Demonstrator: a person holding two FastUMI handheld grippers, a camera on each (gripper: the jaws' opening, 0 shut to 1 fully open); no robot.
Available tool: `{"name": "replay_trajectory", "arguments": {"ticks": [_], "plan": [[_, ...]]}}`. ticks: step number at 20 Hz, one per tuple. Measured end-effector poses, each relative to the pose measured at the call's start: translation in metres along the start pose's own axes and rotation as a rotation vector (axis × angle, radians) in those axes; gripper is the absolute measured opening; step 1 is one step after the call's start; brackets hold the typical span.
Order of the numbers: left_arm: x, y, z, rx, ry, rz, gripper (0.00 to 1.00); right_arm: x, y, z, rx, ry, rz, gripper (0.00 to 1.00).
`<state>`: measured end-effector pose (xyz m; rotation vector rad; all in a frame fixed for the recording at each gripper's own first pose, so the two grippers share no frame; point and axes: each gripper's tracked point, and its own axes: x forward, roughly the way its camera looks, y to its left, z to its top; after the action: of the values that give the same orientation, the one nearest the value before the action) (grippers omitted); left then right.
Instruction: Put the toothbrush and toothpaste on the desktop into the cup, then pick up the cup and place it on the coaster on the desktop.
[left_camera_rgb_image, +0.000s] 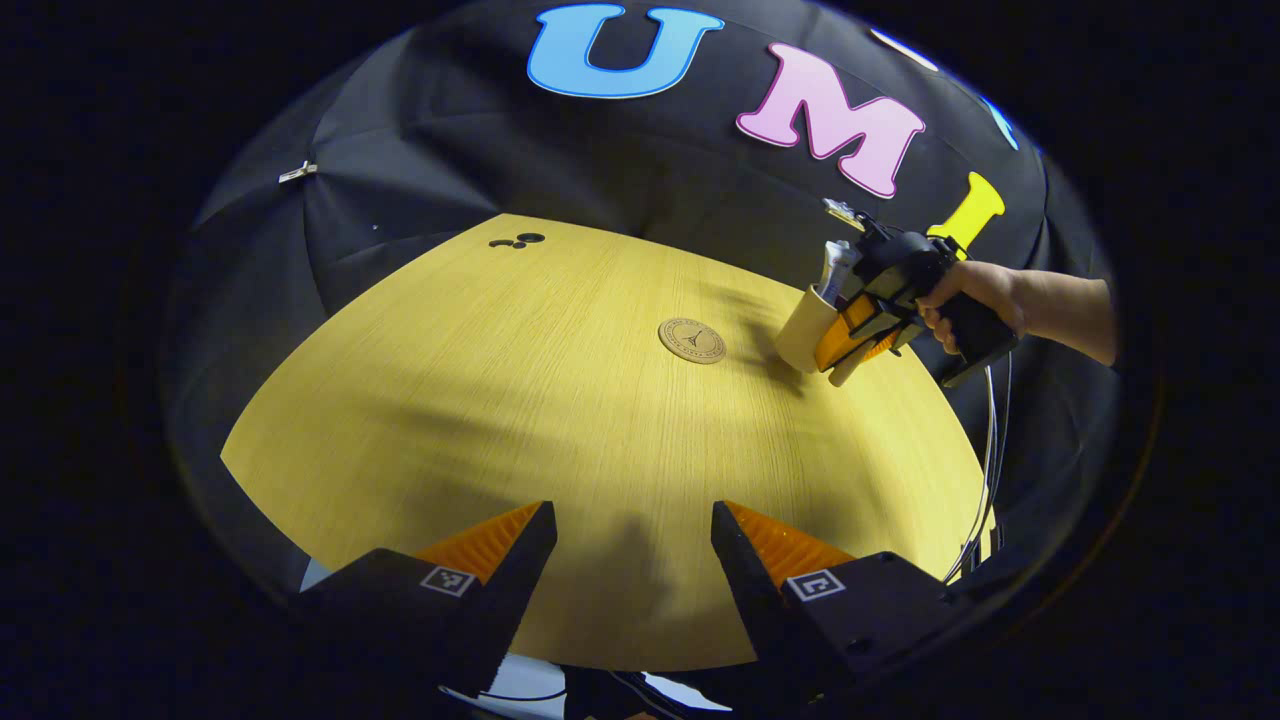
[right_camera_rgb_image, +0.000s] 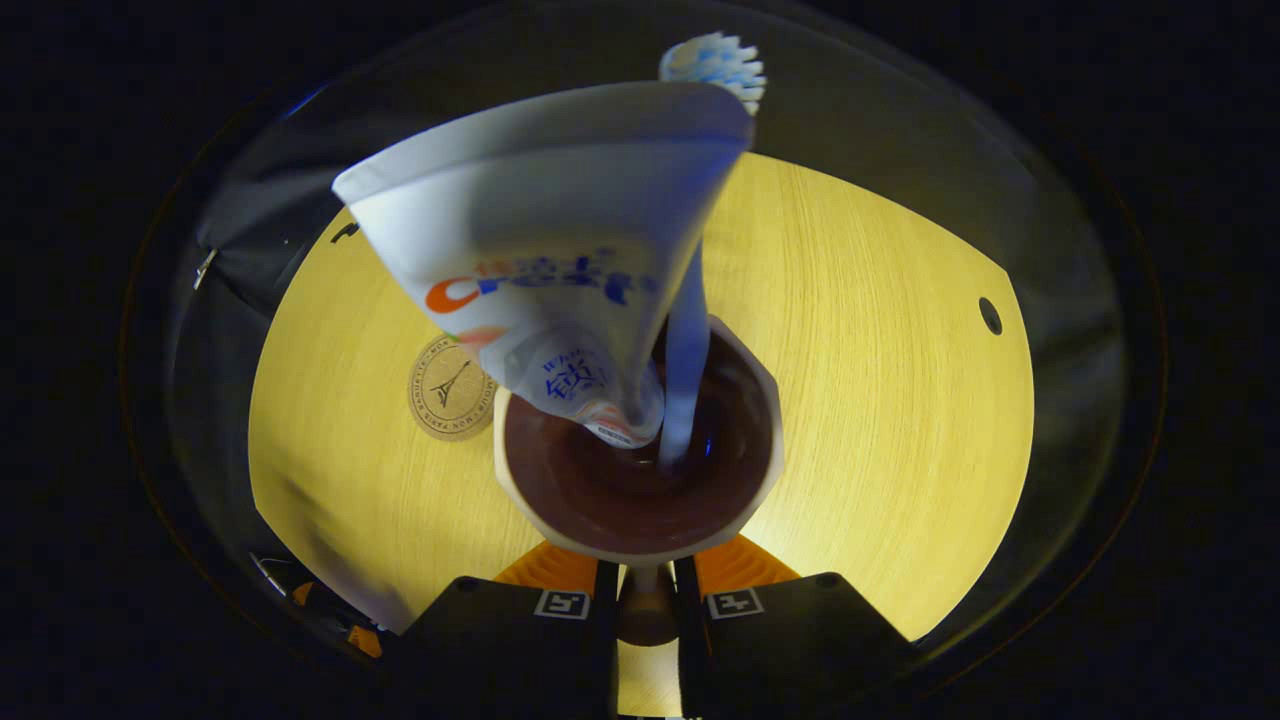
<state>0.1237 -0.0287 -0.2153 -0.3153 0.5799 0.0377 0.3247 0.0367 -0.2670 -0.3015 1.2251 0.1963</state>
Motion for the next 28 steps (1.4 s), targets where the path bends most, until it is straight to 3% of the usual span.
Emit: {"name": "replay_trajectory", "arguments": {"ticks": [18, 28], "plan": [[-0.014, 0.051, -0.013, -0.062, 0.002, 0.063, 0.97, 0.018, 0.115, 0.029, -0.124, 0.022, 0.061, 0.28], [-0.018, 0.068, -0.016, -0.069, 0.001, 0.091, 0.97, 0.032, 0.130, 0.024, -0.131, 0.056, 0.066, 0.28]]}}
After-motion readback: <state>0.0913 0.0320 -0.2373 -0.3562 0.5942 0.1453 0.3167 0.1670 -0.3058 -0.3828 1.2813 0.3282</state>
